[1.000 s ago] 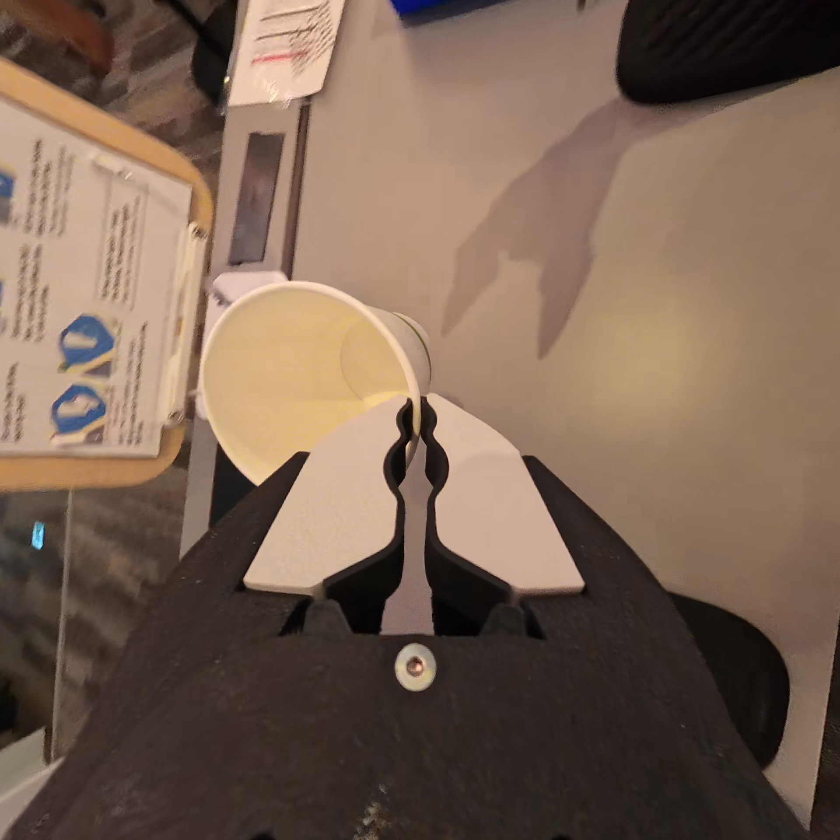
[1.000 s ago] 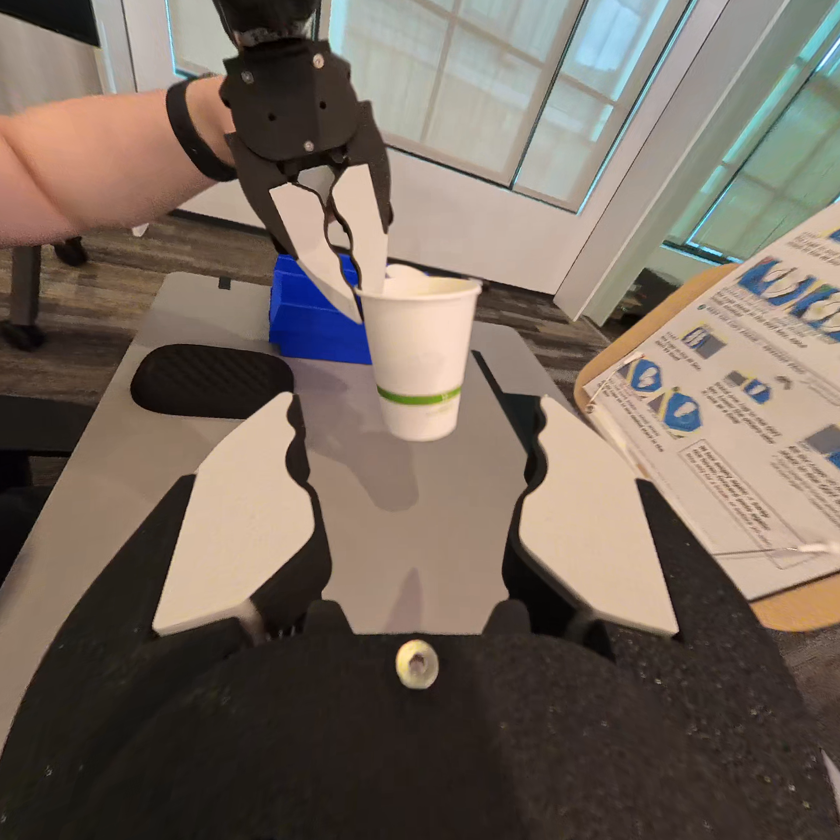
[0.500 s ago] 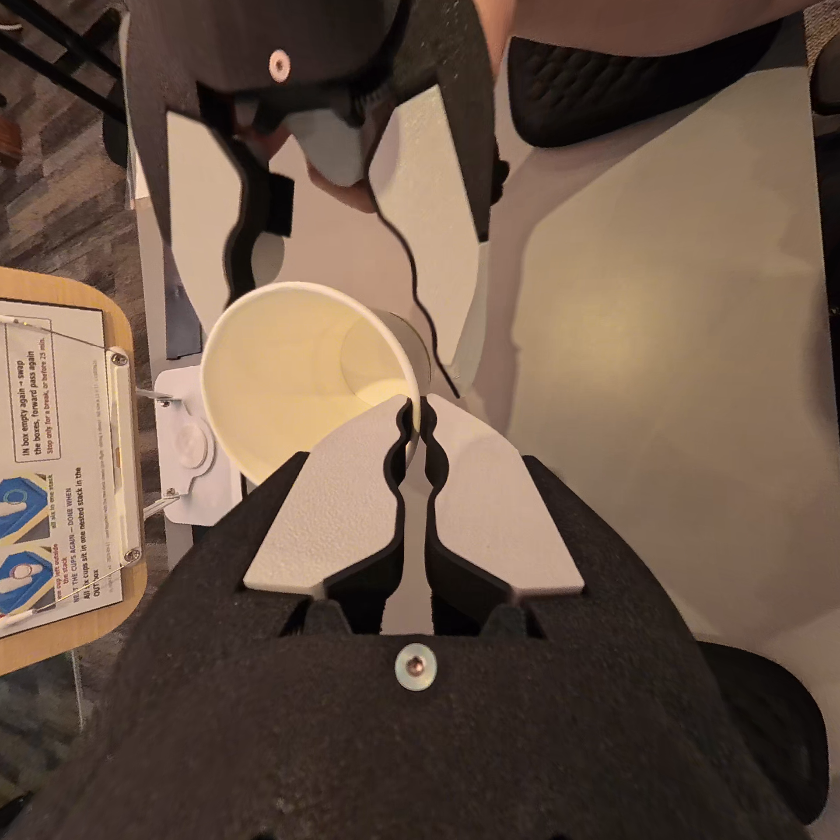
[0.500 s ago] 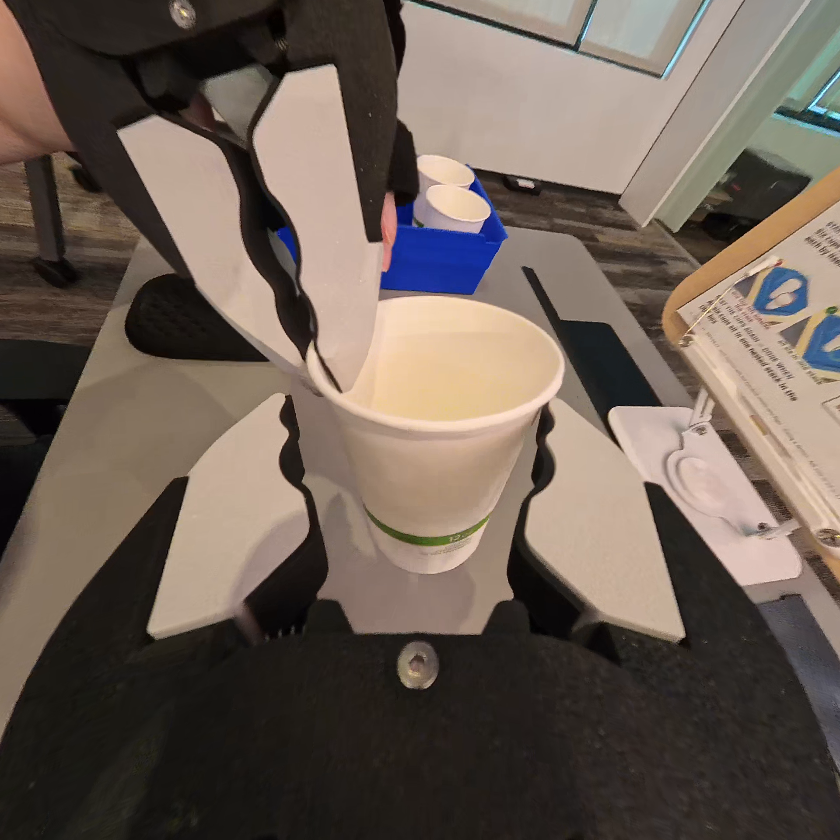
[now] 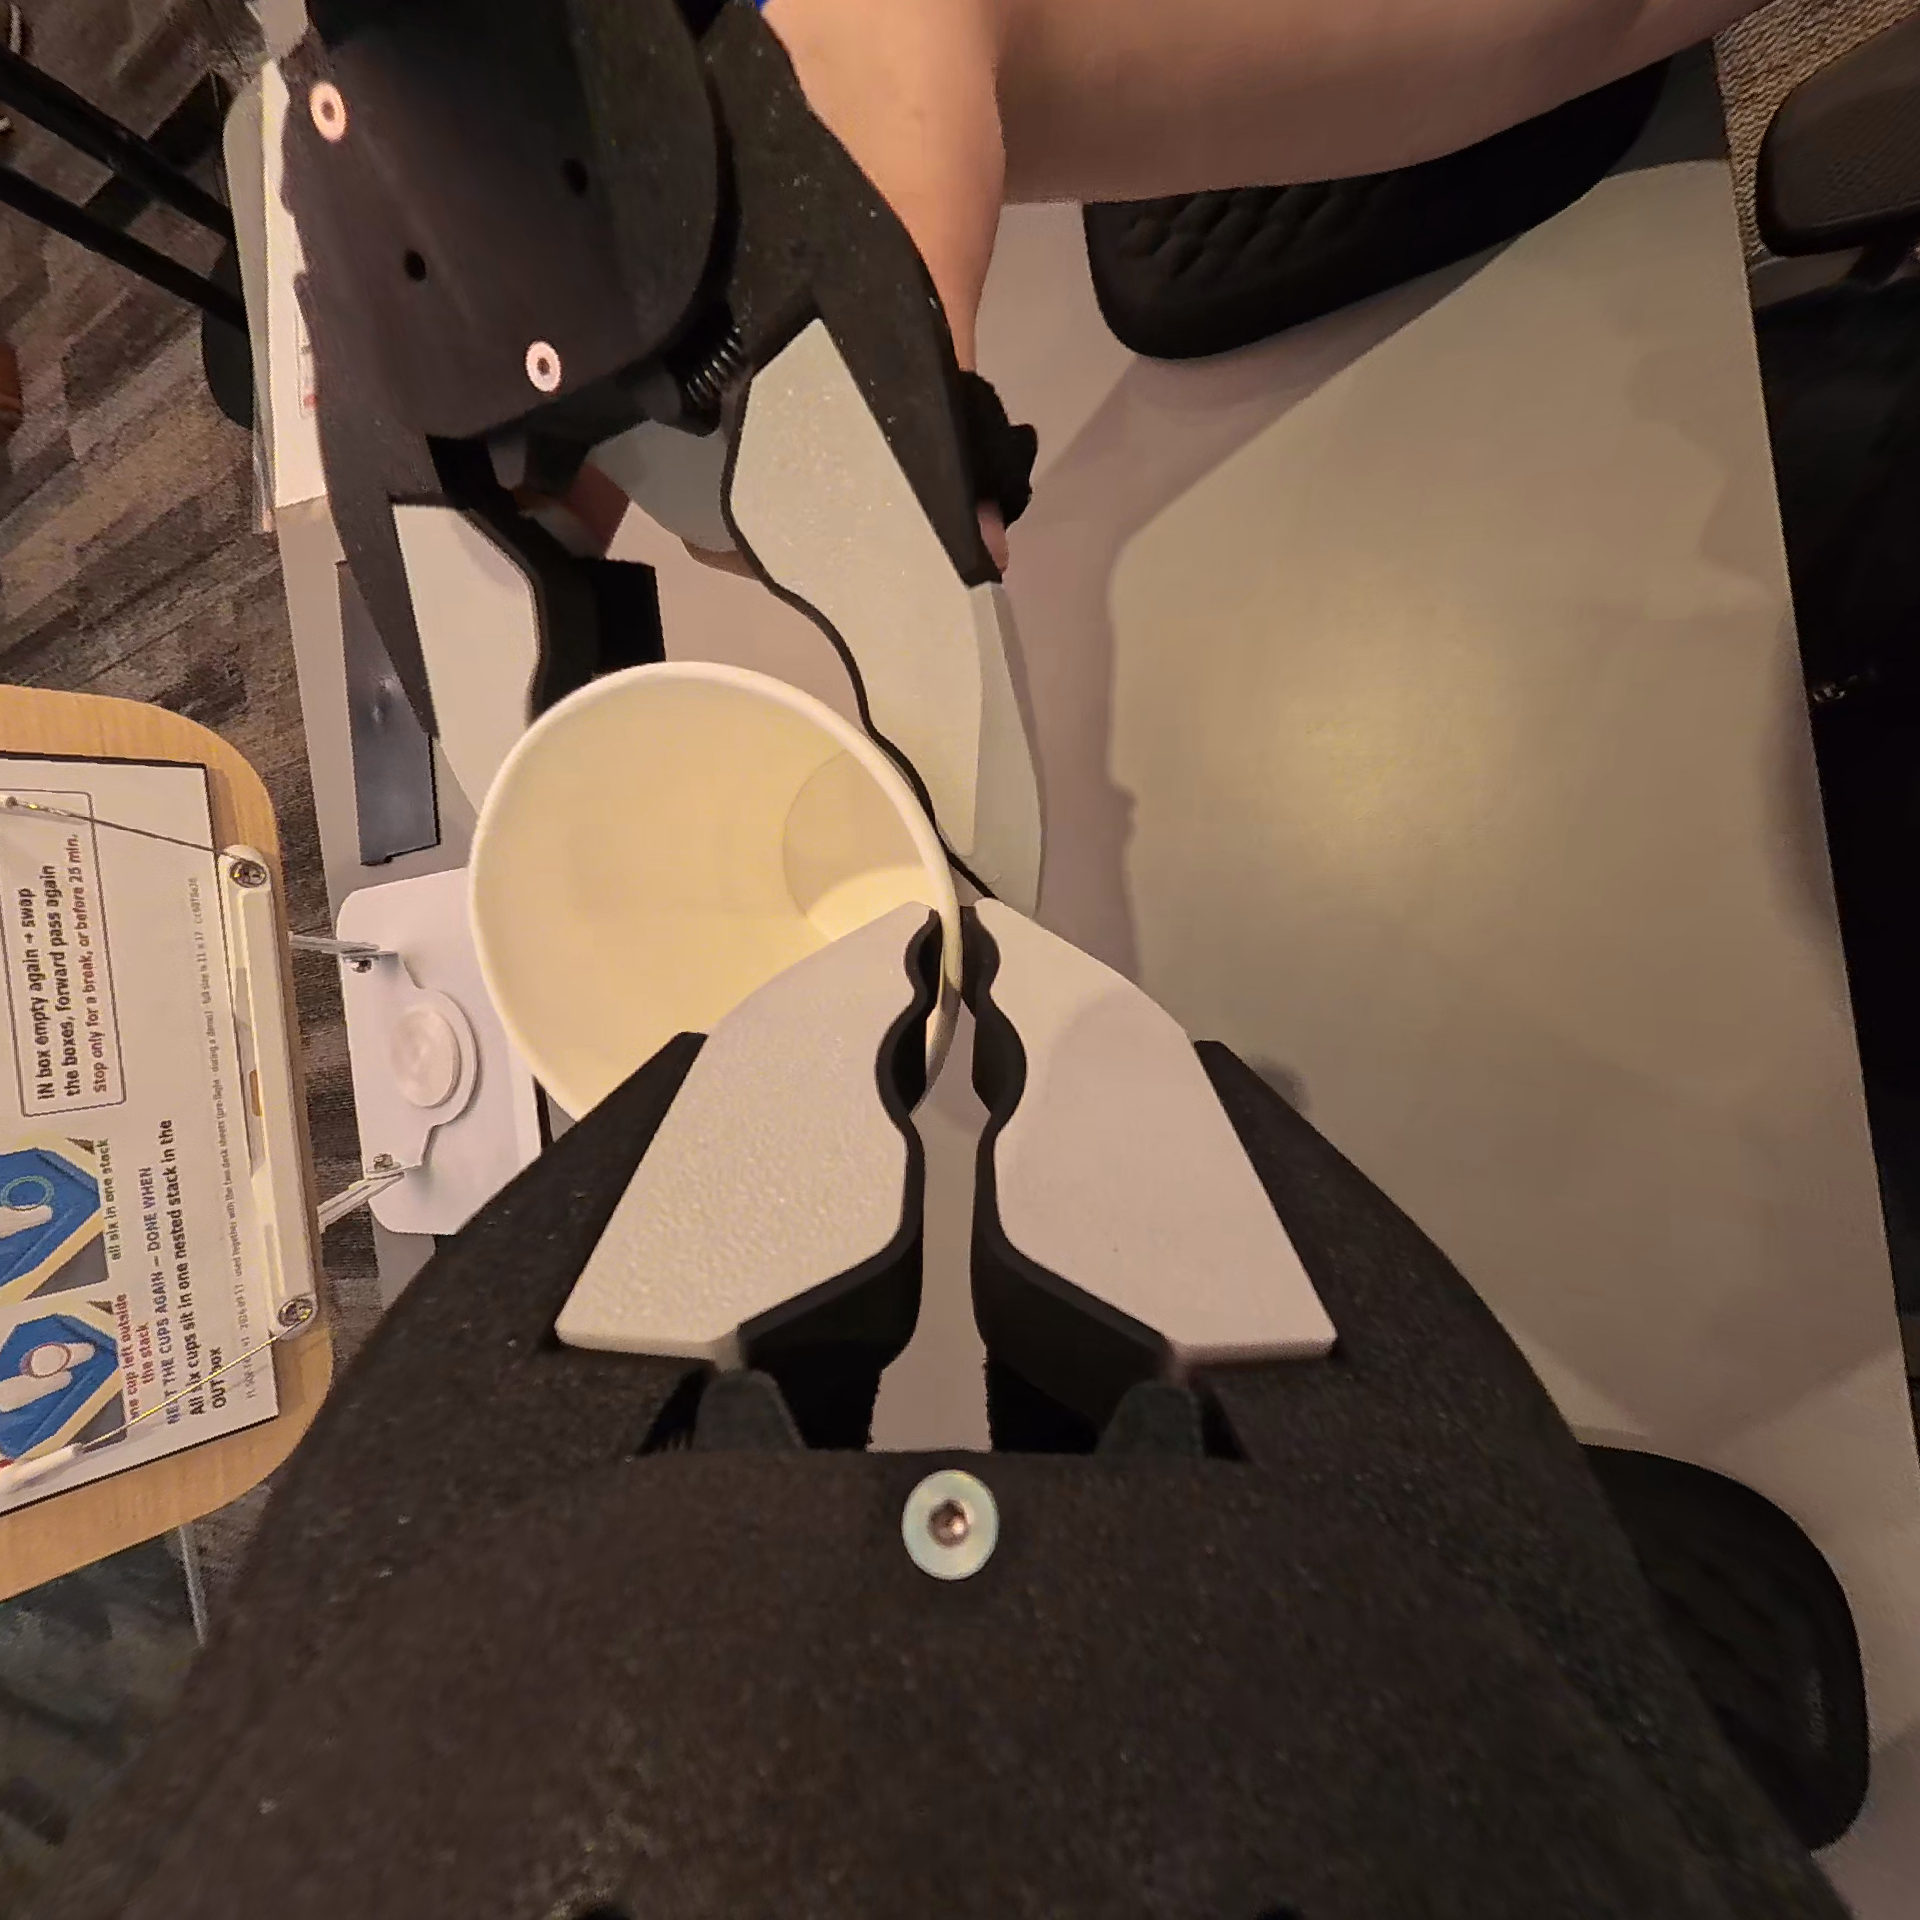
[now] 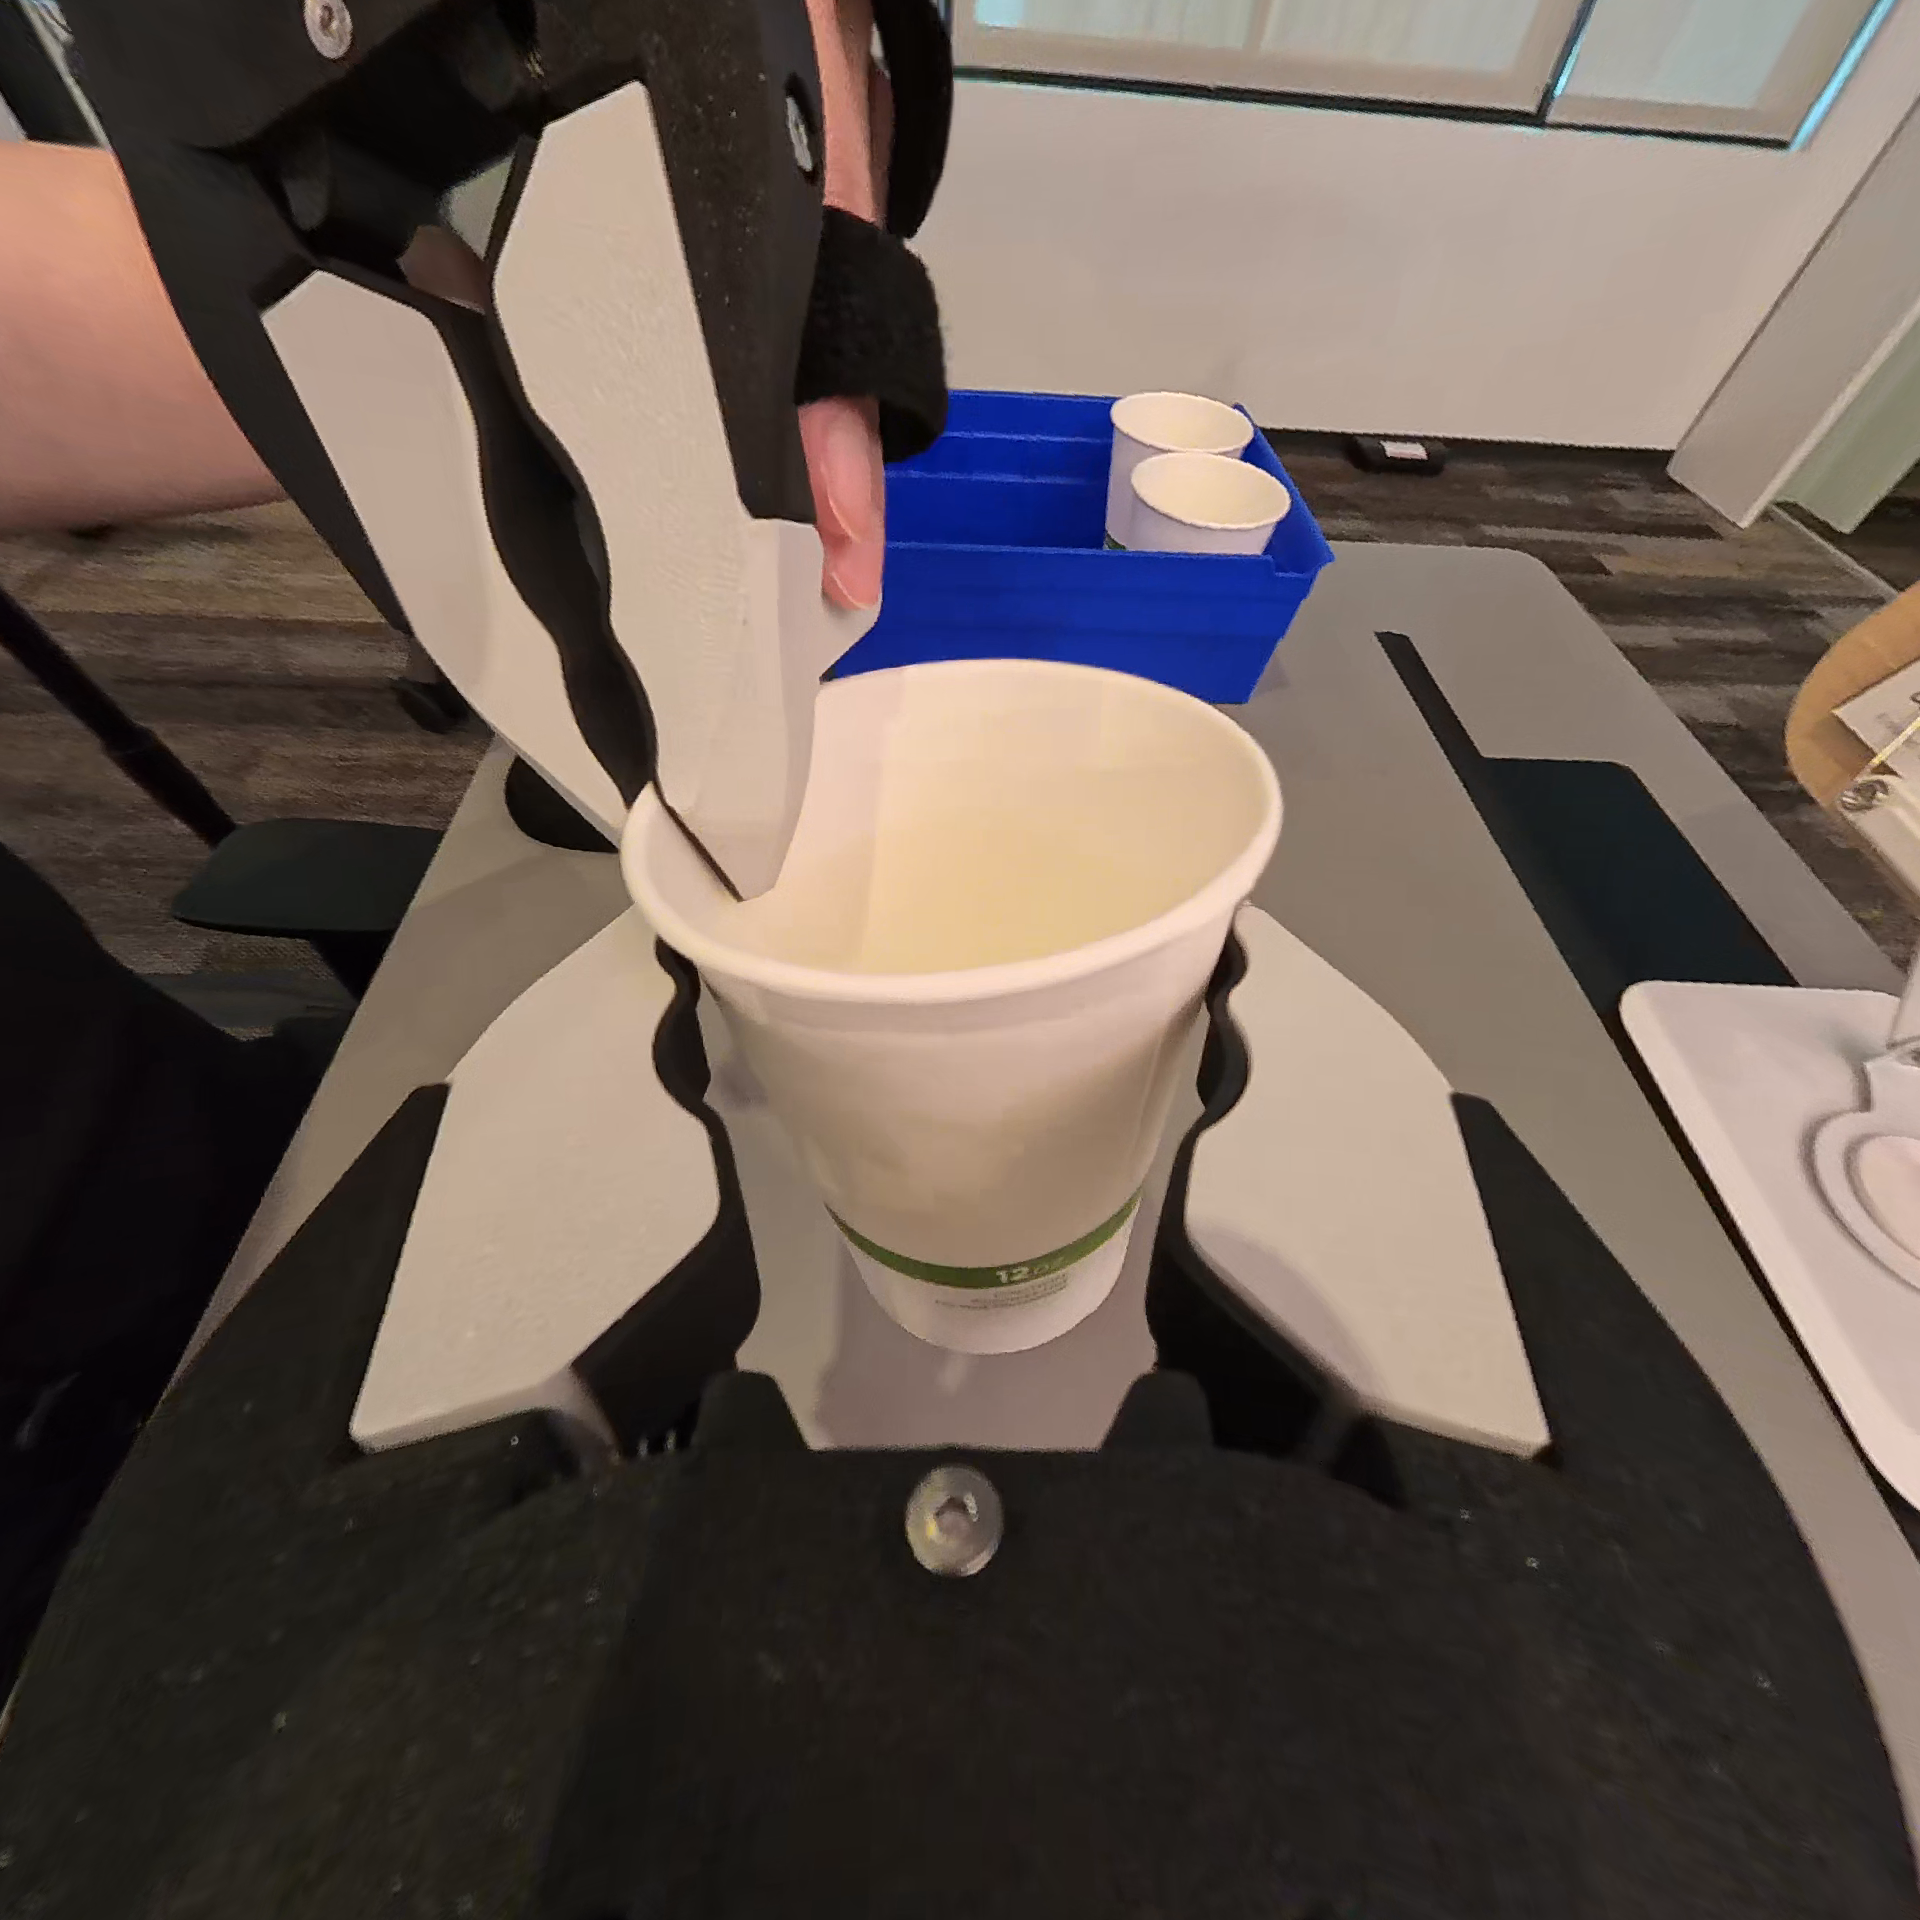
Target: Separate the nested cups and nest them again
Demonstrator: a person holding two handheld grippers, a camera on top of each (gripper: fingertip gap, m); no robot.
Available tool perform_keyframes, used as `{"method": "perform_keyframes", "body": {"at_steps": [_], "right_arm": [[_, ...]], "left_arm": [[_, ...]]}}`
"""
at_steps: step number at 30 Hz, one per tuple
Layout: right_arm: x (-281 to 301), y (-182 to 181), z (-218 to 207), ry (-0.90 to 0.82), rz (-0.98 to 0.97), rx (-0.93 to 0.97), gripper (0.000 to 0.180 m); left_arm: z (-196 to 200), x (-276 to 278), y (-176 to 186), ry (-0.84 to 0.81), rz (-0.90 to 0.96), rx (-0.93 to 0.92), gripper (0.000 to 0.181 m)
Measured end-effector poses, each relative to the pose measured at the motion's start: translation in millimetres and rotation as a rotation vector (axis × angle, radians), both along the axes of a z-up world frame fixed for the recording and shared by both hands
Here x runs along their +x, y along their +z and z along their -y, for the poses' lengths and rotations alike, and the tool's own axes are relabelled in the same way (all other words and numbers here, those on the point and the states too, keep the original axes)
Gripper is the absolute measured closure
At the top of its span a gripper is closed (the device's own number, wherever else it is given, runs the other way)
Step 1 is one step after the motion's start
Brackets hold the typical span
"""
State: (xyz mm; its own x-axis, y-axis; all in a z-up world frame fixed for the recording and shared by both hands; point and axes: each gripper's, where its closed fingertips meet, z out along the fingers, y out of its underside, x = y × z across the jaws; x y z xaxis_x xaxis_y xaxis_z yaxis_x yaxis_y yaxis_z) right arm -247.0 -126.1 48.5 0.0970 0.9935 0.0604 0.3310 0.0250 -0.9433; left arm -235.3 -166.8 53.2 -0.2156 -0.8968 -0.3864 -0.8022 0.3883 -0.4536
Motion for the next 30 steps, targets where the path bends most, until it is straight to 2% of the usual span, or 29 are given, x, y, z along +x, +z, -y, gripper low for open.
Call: {"method": "perform_keyframes", "body": {"at_steps": [4, 9, 15, 18, 23, 27, 30], "right_arm": [[-0.9, -0.9, 4.6, 0.040, -0.005, -0.021, 0.089], [-0.9, -3.2, 8.9, 0.083, -0.011, -0.046, 0.090], [9.1, -4.9, -3.3, 0.037, 0.002, -0.033, 0.089], [27.3, -0.8, -18.9, -0.030, 0.002, -0.019, 0.089], [99.5, 35.9, -54.1, -0.279, -0.079, 0.038, 0.089], [206.7, 75.5, -81.7, -0.698, -0.126, 0.206, 0.089], [302.8, 92.1, -87.9, -1.042, -0.109, 0.373, 0.088]], "left_arm": [[3.5, 0.3, 0.6, -0.006, 0.002, -0.004, 0.177], [-2.7, 0.5, 6.5, 0.025, 0.037, 0.032, 0.152], [-10.6, -8.2, 19.2, 0.083, 0.126, 0.053, 0.150], [-15.9, -12.7, 25.8, 0.129, 0.243, 0.056, 0.146], [-21.1, -32.4, 14.1, 0.225, 0.348, 0.004, 0.145], [-20.8, -52.1, 1.6, 0.279, 0.351, 0.001, 0.146], [-19.9, -63.0, -2.9, 0.315, 0.364, -0.002, 0.146]]}}
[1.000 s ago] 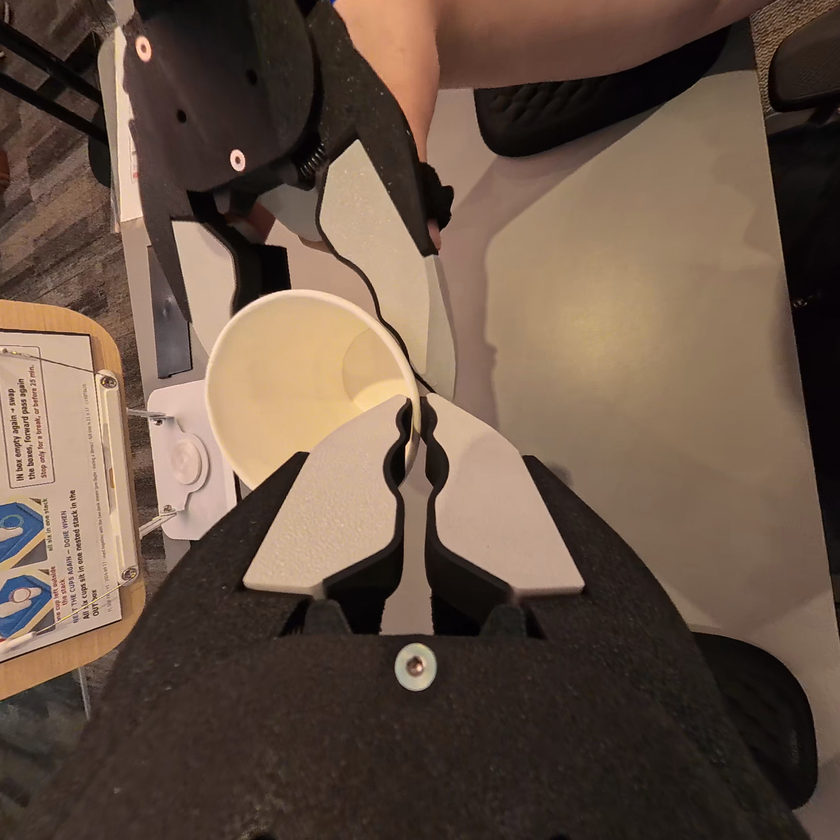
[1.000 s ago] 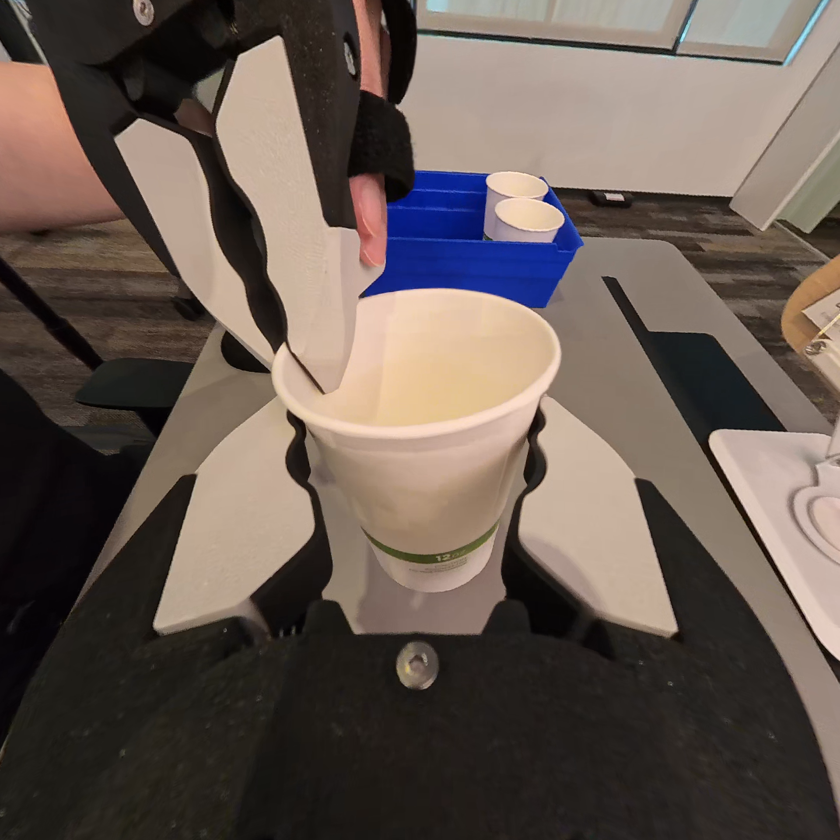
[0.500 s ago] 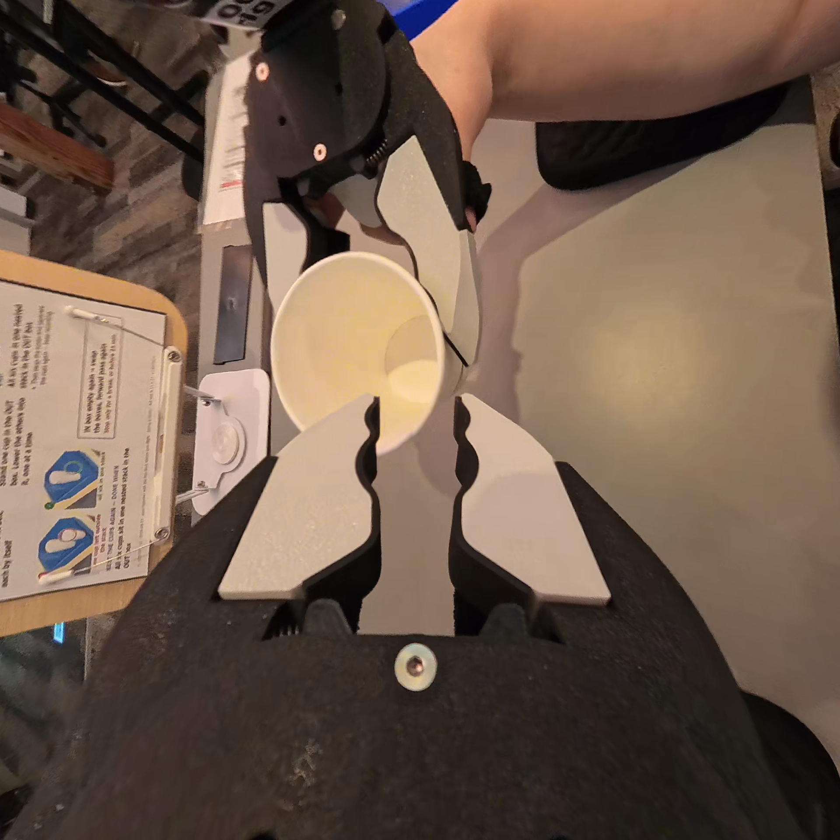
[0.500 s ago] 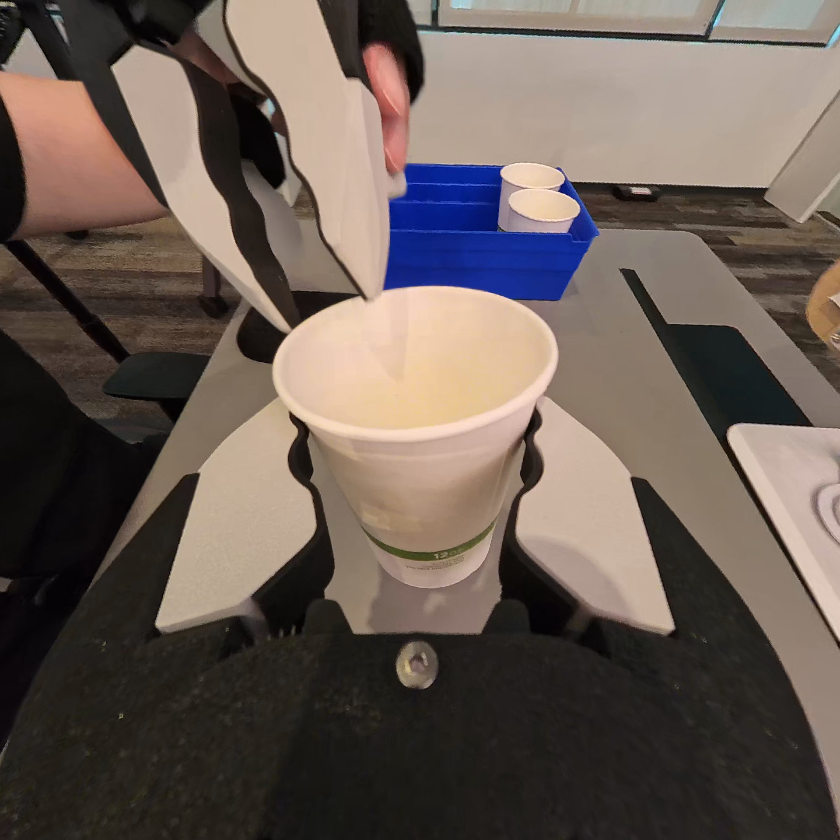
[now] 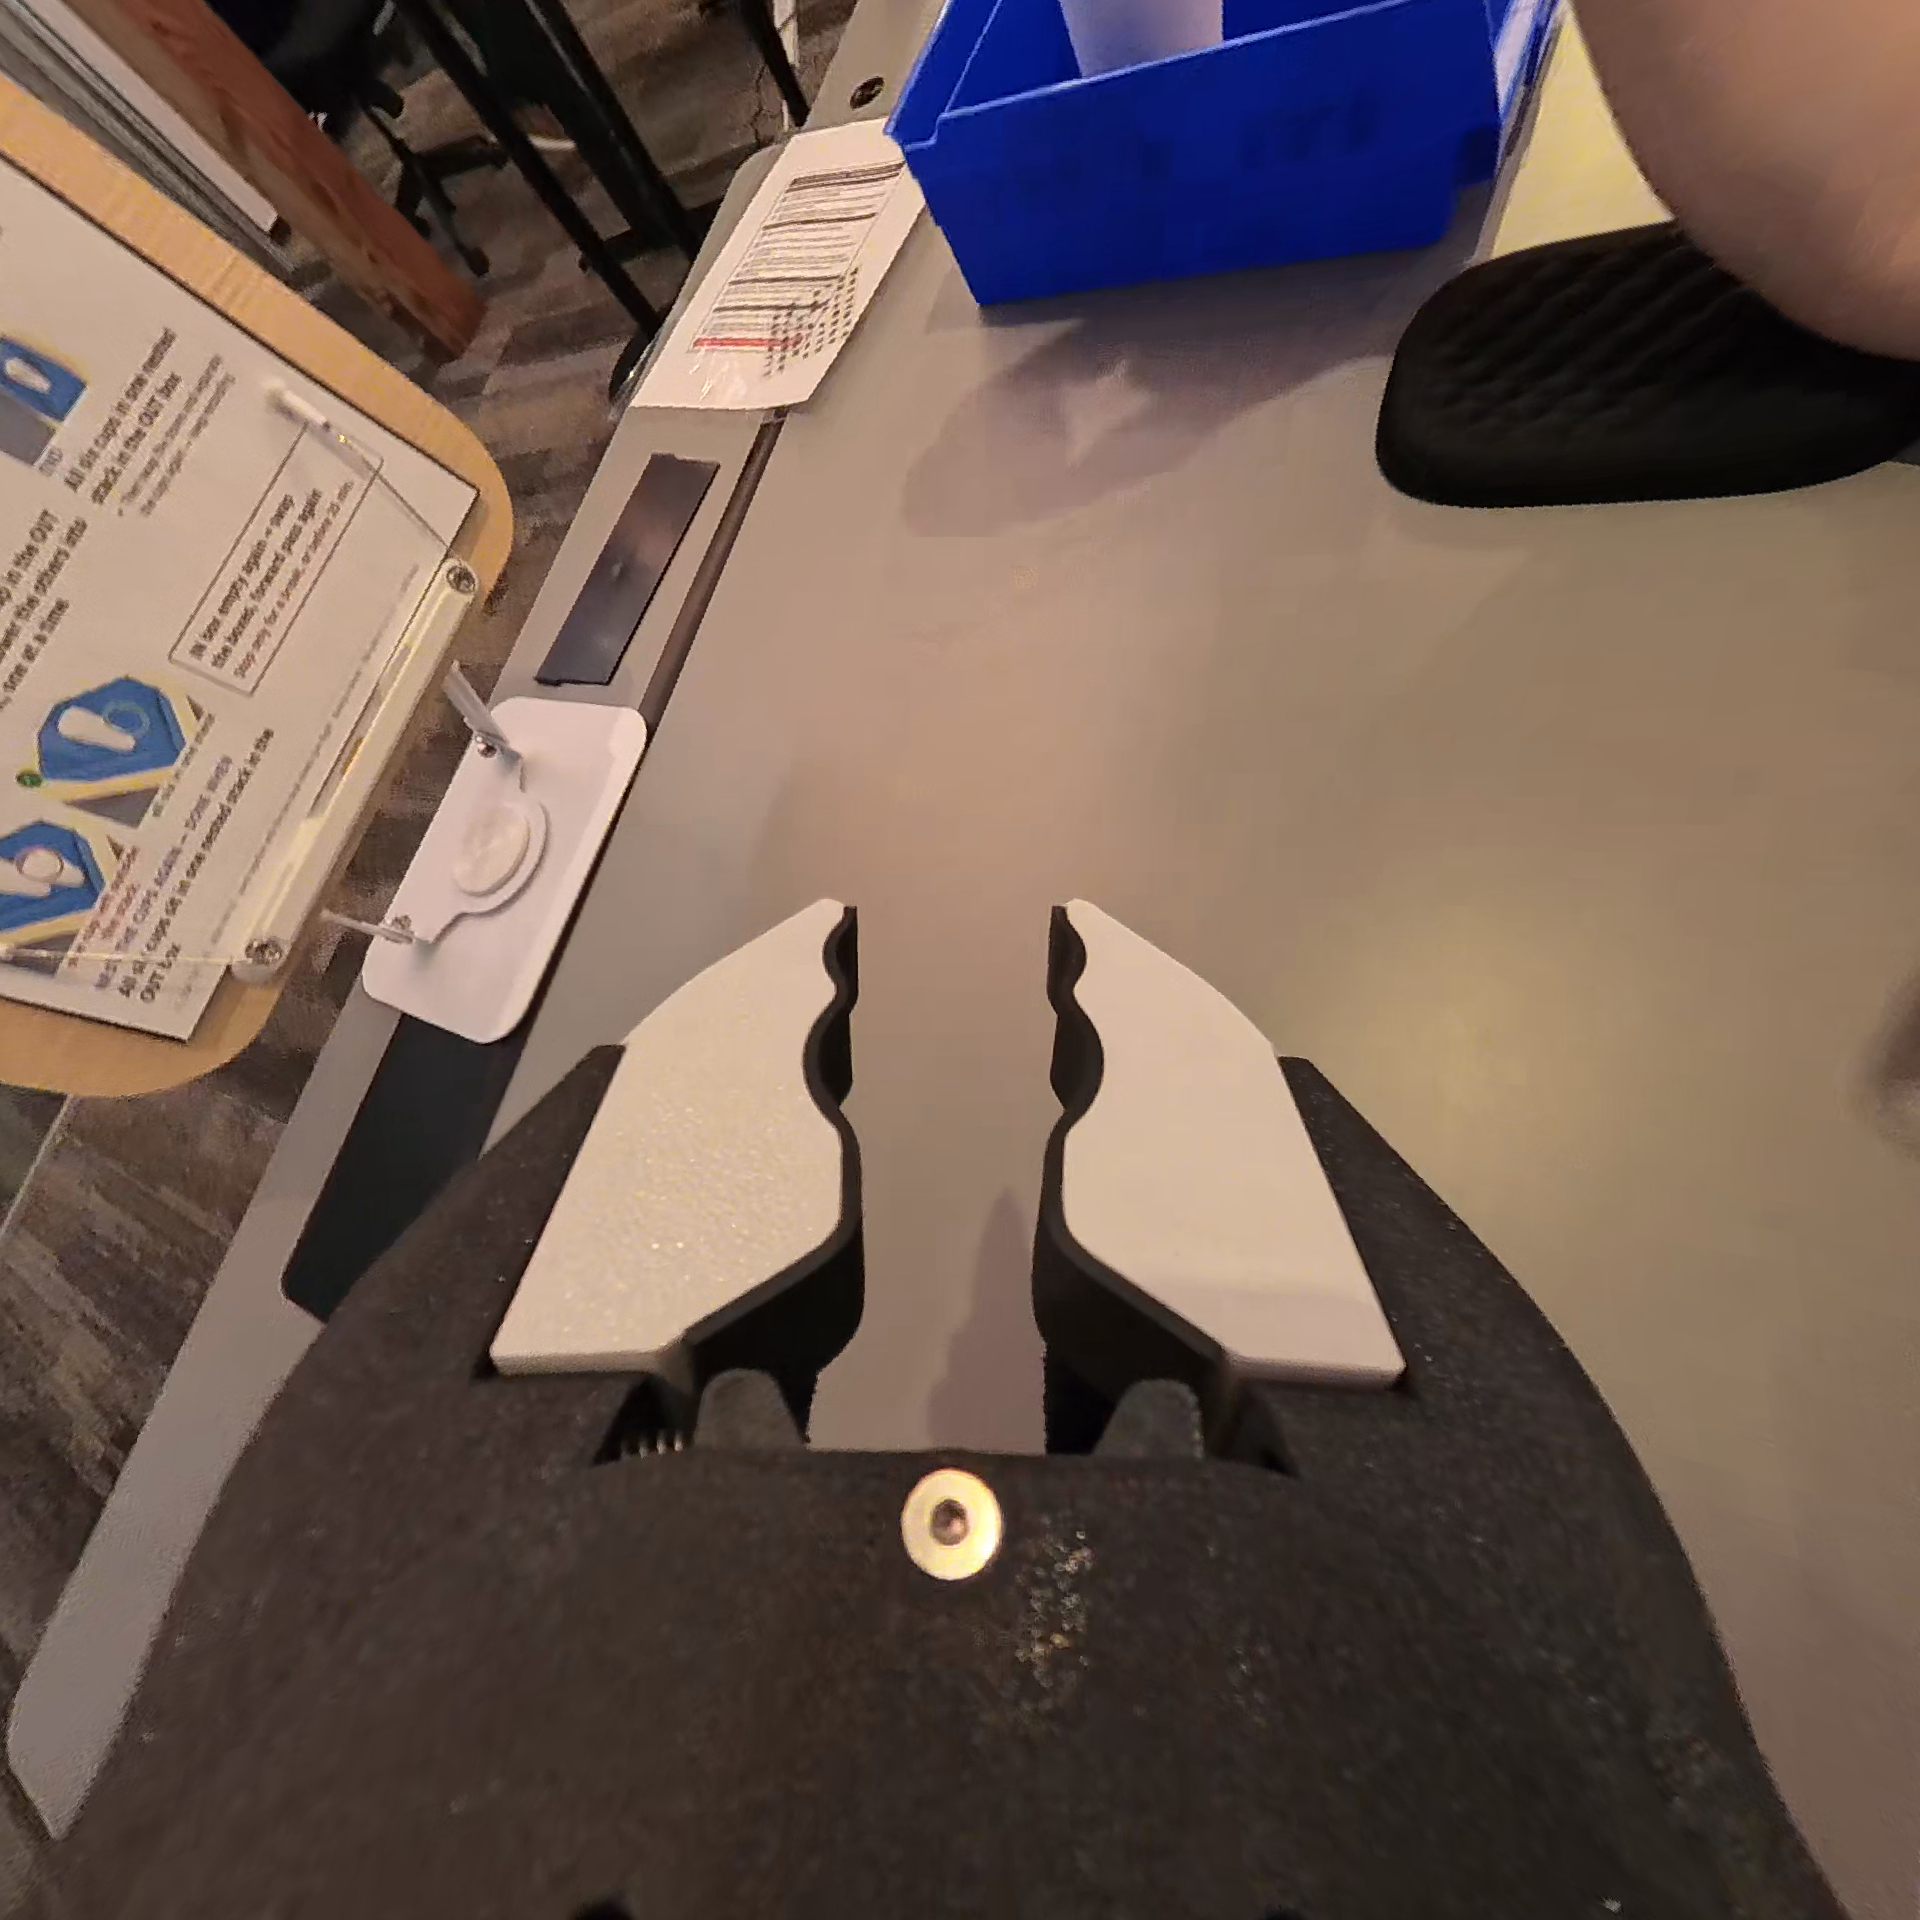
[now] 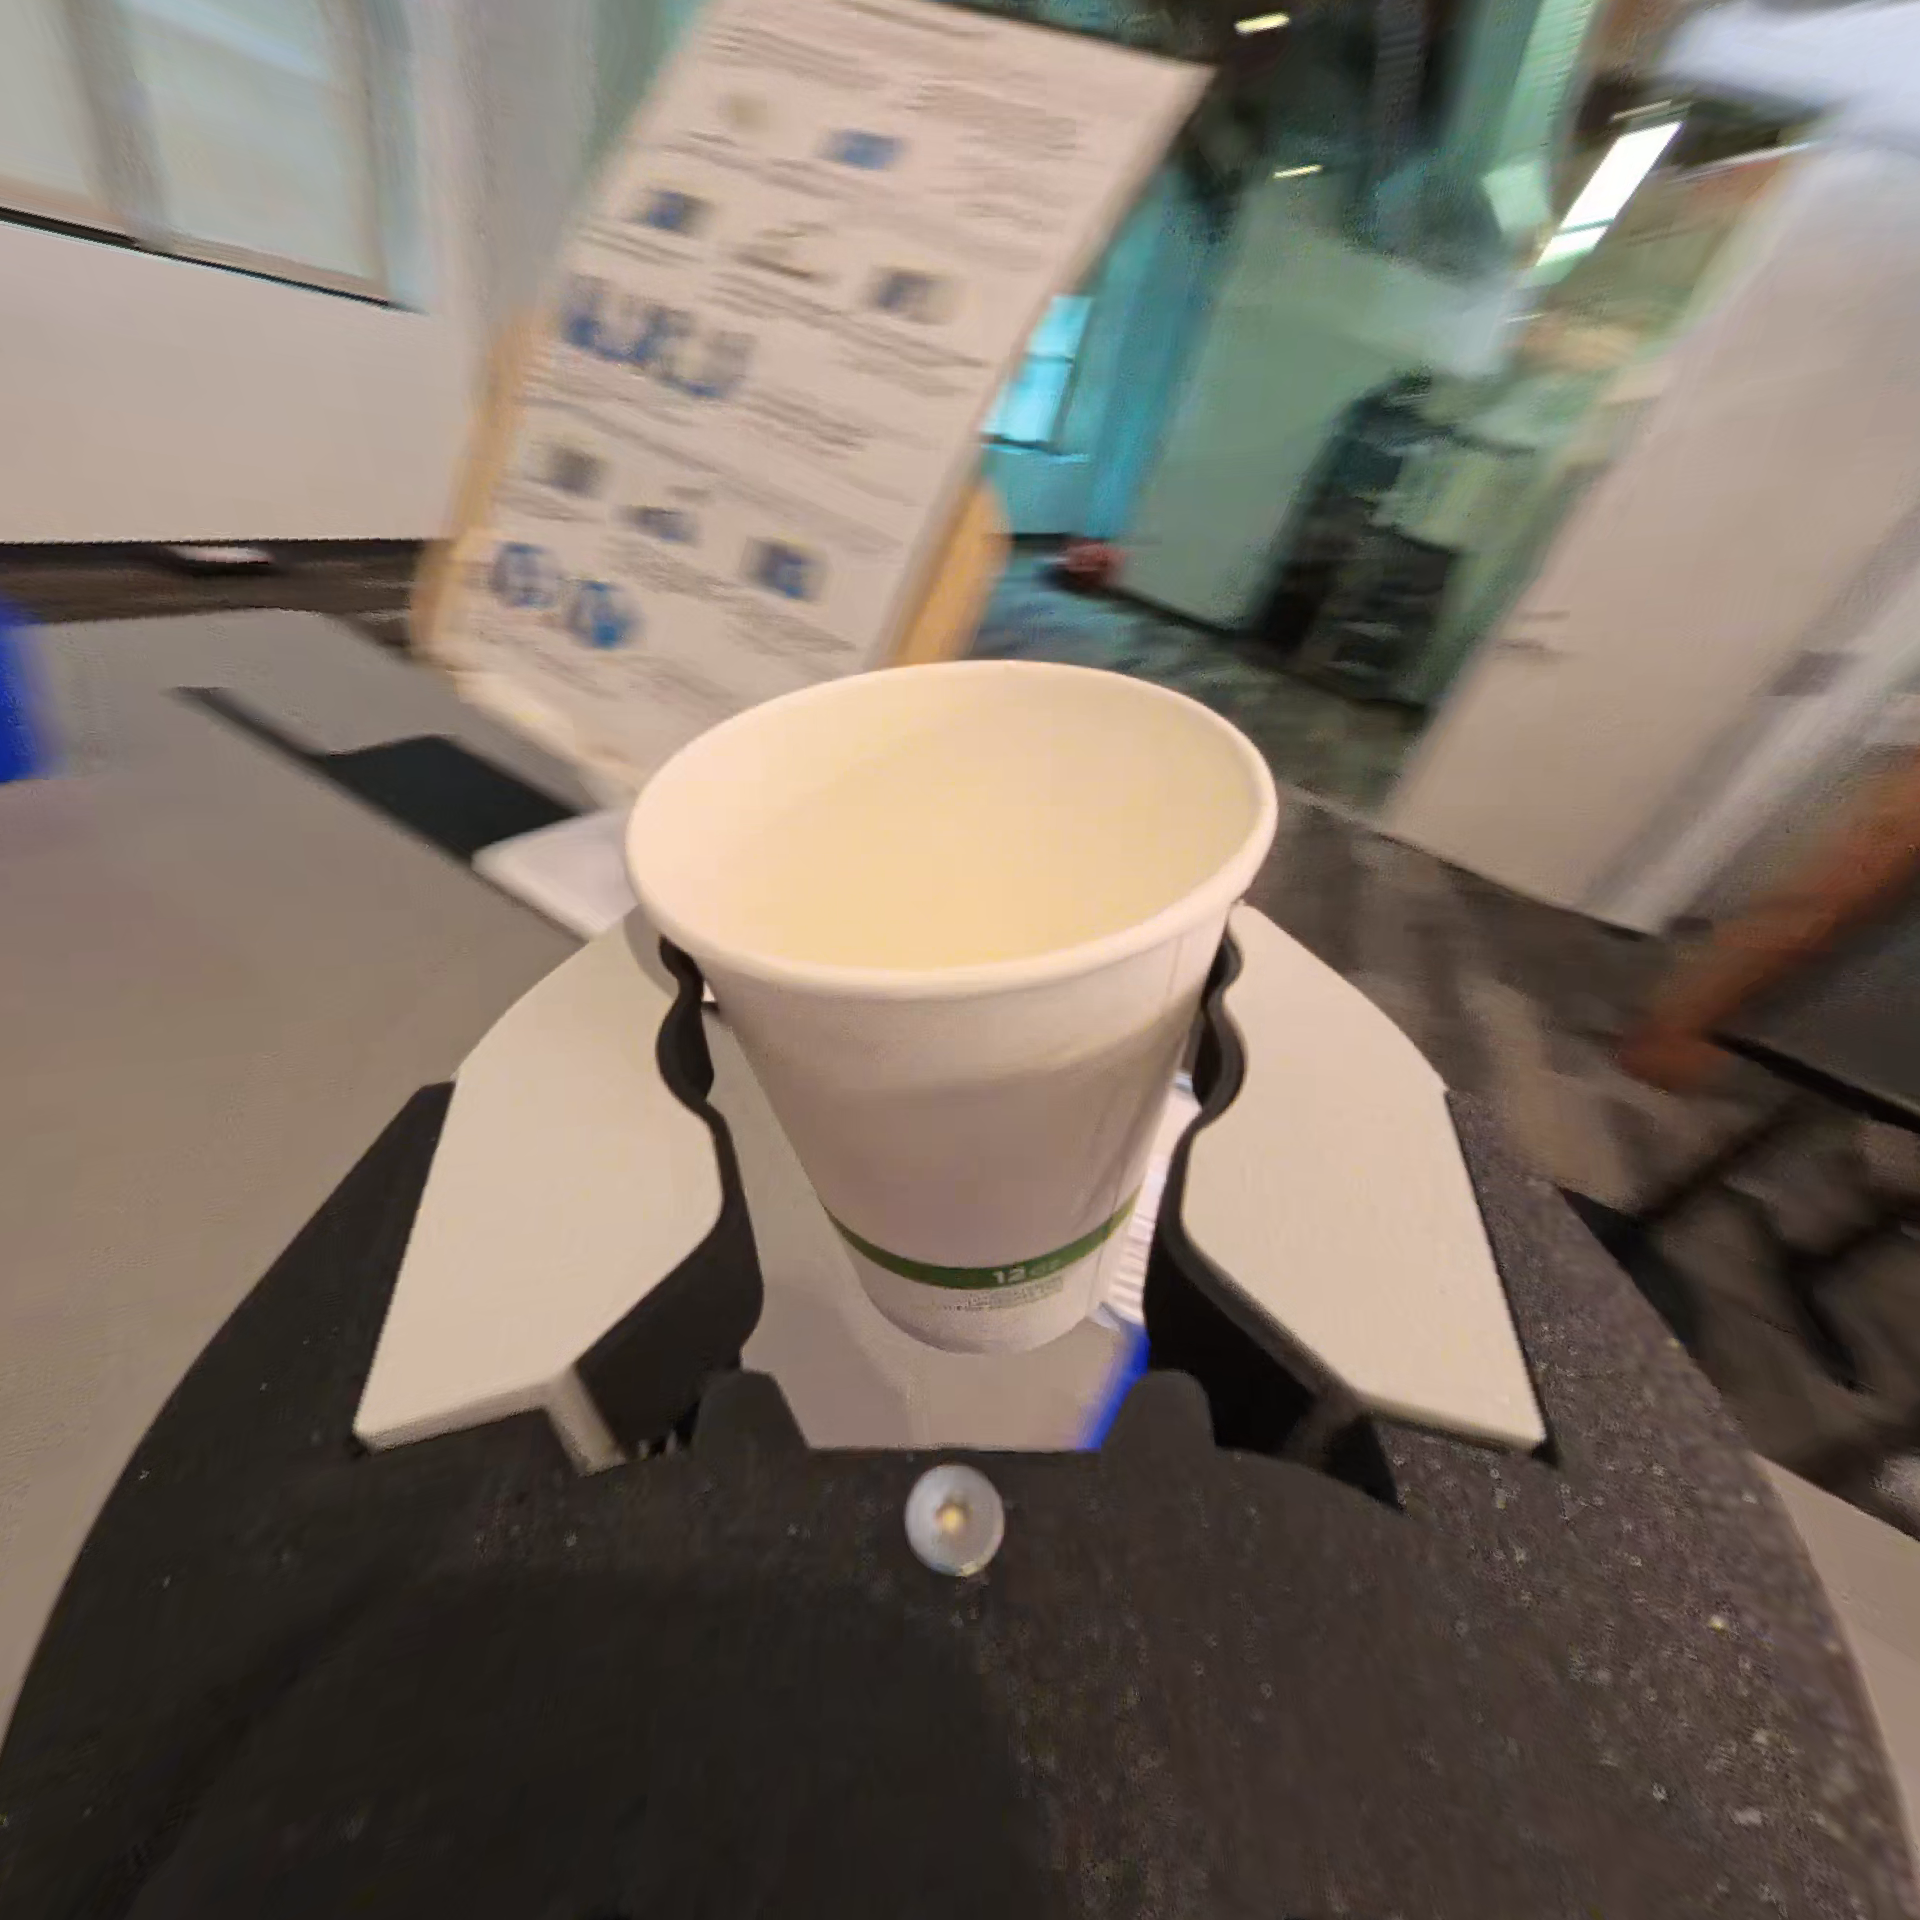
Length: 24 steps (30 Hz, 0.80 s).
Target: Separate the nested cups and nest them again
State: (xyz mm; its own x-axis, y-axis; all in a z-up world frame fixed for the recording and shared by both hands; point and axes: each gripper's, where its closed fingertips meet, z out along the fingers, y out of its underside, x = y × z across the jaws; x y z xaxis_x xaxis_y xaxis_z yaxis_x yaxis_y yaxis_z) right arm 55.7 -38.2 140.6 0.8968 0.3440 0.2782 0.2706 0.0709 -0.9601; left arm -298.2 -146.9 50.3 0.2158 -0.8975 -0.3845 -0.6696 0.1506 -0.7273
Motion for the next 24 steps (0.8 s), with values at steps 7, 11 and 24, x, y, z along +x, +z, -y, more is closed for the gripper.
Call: {"method": "perform_keyframes", "body": {"at_steps": [7, 11, 24], "right_arm": [[146.0, -42.6, 7.6, -0.367, -0.126, -0.057, 0.088], [182.9, -61.2, 11.7, -0.410, -0.285, -0.055, 0.089], [188.1, -123.3, -2.4, -0.368, -0.309, -0.289, 0.088]], "left_arm": [[3.6, -14.3, -9.8, 0.041, 0.028, -0.027, 0.148], [4.1, -18.4, -12.6, 0.053, 0.031, -0.034, 0.149], [12.1, -10.7, -15.6, 0.028, -0.004, -0.025, 0.150]]}}
